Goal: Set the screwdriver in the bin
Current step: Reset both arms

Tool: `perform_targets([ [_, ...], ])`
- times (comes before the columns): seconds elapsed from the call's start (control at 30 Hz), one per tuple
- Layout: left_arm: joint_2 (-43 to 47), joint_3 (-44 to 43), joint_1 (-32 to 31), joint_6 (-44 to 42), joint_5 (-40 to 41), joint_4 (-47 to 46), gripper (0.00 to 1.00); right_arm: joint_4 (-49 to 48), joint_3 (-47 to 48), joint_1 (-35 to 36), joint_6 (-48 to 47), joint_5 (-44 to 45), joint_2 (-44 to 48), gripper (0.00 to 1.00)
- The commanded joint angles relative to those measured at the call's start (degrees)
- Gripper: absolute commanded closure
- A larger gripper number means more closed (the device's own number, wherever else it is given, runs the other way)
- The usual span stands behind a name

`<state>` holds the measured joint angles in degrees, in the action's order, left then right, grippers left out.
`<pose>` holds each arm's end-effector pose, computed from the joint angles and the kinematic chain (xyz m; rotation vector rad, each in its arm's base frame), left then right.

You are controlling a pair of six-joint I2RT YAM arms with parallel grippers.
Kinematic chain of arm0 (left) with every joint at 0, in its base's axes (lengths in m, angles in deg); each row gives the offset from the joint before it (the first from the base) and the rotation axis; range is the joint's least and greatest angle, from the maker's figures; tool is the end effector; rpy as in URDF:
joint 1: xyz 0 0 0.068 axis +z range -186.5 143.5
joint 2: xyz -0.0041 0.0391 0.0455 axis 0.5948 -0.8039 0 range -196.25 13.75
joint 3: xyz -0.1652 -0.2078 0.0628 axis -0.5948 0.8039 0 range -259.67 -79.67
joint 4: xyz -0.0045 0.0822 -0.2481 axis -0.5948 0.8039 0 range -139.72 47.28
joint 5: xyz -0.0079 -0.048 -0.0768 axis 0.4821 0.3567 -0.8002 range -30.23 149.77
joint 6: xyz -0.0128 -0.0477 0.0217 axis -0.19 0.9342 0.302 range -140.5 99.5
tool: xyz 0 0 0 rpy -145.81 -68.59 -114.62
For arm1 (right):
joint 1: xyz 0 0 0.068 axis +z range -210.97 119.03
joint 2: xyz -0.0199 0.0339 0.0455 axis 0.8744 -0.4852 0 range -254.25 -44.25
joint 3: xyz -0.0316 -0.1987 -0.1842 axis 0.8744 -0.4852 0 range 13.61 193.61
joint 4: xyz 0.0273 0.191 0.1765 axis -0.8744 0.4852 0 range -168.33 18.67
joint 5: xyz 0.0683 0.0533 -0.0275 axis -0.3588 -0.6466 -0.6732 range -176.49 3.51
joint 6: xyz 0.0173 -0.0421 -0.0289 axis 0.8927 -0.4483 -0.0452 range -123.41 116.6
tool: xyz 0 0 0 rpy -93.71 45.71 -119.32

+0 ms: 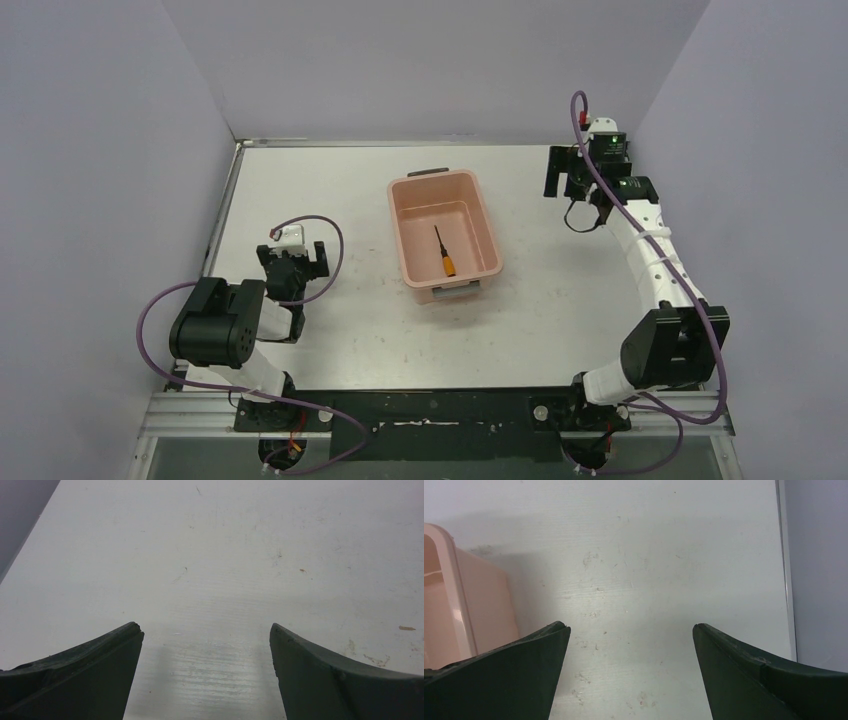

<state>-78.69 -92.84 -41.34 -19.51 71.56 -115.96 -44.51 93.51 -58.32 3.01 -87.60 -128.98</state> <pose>0.2416 -0.0132 0.1232 -0.0866 1.7928 0.1122 0.3302 0.0161 0.3470 0.0633 2.2464 0.1070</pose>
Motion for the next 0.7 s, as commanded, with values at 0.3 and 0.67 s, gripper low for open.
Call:
perform_targets([
  [0.3,0.2,-1.3,-0.2,0.4,0.2,-3.2,0.03,-2.9,-1.5,-0.2,-0.4,-2.0,4.5,0.0],
  [0.67,0.2,-1.3,-0.2,0.5,0.2,-3.2,0.03,-2.8,-1.8,-0.2,-0.4,-2.1,4.5,0.0],
])
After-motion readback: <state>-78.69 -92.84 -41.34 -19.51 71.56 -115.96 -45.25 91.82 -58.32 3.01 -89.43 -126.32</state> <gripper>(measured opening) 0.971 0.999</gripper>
